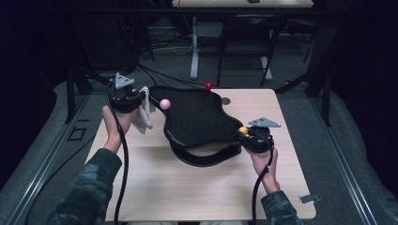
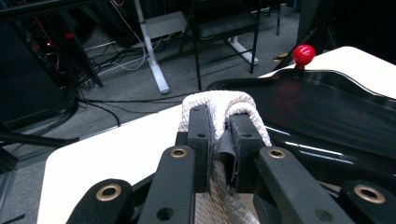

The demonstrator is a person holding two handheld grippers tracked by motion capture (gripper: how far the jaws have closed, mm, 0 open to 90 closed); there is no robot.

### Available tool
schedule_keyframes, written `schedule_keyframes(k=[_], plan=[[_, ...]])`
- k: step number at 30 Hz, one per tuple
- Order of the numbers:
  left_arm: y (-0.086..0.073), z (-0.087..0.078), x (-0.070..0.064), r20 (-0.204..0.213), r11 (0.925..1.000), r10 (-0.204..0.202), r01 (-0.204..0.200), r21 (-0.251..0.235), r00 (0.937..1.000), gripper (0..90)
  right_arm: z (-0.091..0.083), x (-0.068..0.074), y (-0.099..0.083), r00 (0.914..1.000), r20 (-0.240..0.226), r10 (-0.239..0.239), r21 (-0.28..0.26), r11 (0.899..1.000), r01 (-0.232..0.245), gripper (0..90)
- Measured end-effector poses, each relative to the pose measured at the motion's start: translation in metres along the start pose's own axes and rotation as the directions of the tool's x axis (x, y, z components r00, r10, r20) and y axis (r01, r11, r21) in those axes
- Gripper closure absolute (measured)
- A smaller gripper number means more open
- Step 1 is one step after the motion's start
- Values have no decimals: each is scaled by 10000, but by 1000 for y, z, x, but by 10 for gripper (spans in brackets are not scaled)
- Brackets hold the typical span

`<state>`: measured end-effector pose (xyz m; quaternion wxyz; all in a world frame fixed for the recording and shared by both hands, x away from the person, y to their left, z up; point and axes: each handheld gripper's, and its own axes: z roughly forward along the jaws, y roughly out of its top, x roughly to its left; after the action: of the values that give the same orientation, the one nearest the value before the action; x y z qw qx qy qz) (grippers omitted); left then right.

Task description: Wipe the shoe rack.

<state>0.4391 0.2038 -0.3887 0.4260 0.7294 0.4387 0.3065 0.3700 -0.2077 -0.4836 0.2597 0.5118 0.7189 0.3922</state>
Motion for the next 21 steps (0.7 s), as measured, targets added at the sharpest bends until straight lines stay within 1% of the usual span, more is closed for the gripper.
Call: schedule_keyframes(k=[3, 7, 11, 13, 17, 21], plan=[[-3, -4, -5, 82, 9999, 147, -146, -92, 9999, 819, 0, 0, 0, 10000, 10, -18, 0, 10000, 18, 596], [-8, -9, -11, 300, 9996, 120, -113, -254, 9995, 820, 0, 0, 0, 10000, 24, -29, -5, 10000, 29, 596], [-13, -13, -17, 446, 9992, 208, -193, -351, 9988, 820, 0, 0, 0, 10000, 33, -47, -7, 10000, 47, 596], [-16, -14, -20, 540, 9990, 188, -165, -427, 9984, 820, 0, 0, 0, 10000, 38, -44, -3, 10000, 44, 596], [-19, -16, -27, 742, 9984, 349, -314, -480, 9966, 820, 0, 0, 0, 10000, 35, -70, -10, 10000, 70, 596], [-22, -18, -35, 1009, 9978, 517, -471, -474, 9935, 818, 0, 0, 0, 10000, 29, -62, -6, 10000, 62, 596]])
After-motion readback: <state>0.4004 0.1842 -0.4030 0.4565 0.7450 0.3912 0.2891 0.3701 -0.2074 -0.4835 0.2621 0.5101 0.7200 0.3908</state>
